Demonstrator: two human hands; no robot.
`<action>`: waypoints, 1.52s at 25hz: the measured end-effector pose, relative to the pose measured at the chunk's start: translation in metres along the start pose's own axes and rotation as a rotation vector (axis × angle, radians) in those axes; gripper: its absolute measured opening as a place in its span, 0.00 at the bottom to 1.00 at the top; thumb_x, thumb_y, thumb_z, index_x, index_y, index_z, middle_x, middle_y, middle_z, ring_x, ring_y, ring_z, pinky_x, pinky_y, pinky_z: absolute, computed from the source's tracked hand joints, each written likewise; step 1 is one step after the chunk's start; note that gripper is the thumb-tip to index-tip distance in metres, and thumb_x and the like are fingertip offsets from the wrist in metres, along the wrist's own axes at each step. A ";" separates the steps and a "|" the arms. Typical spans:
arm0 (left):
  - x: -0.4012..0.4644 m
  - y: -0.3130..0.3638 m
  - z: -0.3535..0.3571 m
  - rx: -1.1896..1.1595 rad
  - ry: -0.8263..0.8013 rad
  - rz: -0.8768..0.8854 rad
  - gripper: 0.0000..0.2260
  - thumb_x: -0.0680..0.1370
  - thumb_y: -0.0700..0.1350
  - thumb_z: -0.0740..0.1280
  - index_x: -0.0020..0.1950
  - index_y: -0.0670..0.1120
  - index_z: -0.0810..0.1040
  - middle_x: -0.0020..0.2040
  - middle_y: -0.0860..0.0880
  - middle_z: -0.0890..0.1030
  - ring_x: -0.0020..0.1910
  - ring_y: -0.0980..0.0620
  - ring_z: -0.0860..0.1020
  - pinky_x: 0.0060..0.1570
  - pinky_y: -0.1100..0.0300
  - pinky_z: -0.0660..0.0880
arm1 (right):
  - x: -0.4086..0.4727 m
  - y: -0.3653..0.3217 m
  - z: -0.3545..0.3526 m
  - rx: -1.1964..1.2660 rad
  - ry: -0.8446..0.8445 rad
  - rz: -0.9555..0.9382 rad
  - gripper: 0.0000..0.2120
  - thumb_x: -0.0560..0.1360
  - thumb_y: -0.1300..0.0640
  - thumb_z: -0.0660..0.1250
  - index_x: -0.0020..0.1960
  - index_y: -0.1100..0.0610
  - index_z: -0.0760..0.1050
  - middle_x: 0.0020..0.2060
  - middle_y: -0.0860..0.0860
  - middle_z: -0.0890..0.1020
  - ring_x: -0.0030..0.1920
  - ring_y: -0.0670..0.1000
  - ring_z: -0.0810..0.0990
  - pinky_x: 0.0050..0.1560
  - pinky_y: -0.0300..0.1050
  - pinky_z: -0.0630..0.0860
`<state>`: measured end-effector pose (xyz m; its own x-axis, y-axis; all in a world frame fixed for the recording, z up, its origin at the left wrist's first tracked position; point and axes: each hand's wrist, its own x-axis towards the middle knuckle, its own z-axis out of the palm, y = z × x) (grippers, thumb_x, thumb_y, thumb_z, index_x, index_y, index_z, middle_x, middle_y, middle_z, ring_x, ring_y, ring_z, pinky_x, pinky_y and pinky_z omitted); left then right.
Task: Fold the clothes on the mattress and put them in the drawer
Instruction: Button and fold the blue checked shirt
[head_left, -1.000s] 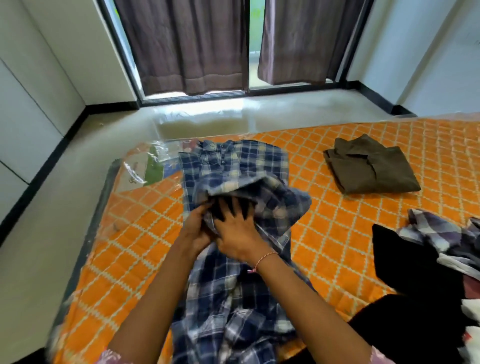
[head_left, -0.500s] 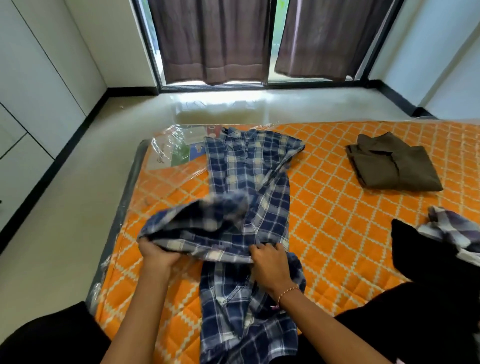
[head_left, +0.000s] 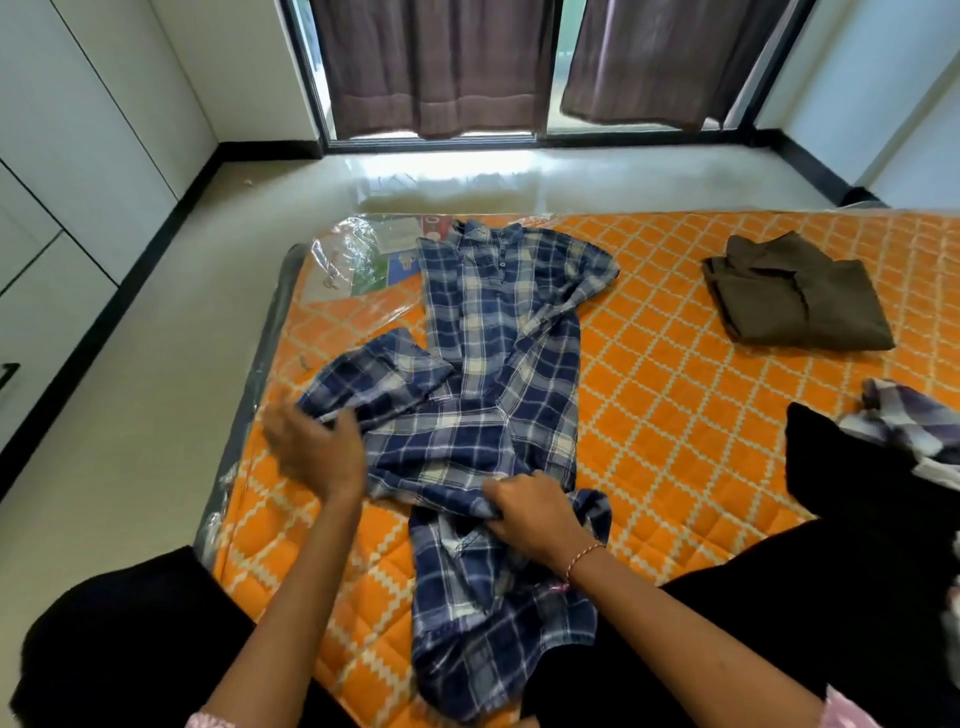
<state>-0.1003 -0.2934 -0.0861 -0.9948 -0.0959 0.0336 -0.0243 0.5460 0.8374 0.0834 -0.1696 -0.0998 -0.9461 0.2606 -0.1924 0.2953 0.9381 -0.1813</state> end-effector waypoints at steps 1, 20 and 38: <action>-0.011 -0.001 0.015 0.200 -0.200 0.383 0.28 0.77 0.47 0.66 0.75 0.43 0.61 0.75 0.39 0.60 0.75 0.40 0.57 0.70 0.43 0.55 | -0.001 0.000 0.003 0.049 0.045 -0.005 0.07 0.80 0.52 0.57 0.45 0.54 0.65 0.42 0.56 0.80 0.41 0.58 0.78 0.39 0.48 0.69; -0.078 -0.041 0.011 0.570 -0.928 1.181 0.23 0.80 0.47 0.60 0.75 0.50 0.63 0.76 0.44 0.59 0.75 0.48 0.60 0.71 0.51 0.60 | -0.050 0.013 0.011 0.082 0.036 0.075 0.13 0.78 0.55 0.60 0.62 0.54 0.65 0.44 0.56 0.80 0.42 0.58 0.76 0.34 0.48 0.65; -0.064 -0.042 0.055 0.805 -0.934 0.910 0.30 0.81 0.62 0.49 0.79 0.50 0.49 0.79 0.48 0.48 0.78 0.49 0.47 0.73 0.46 0.44 | 0.002 0.042 0.035 0.210 -0.059 0.158 0.33 0.76 0.33 0.45 0.77 0.46 0.55 0.77 0.49 0.50 0.77 0.54 0.49 0.74 0.58 0.49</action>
<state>-0.0416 -0.2641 -0.1536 -0.3986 0.8832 -0.2472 0.8696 0.4496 0.2043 0.0988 -0.1377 -0.1411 -0.8786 0.3800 -0.2892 0.4653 0.8176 -0.3392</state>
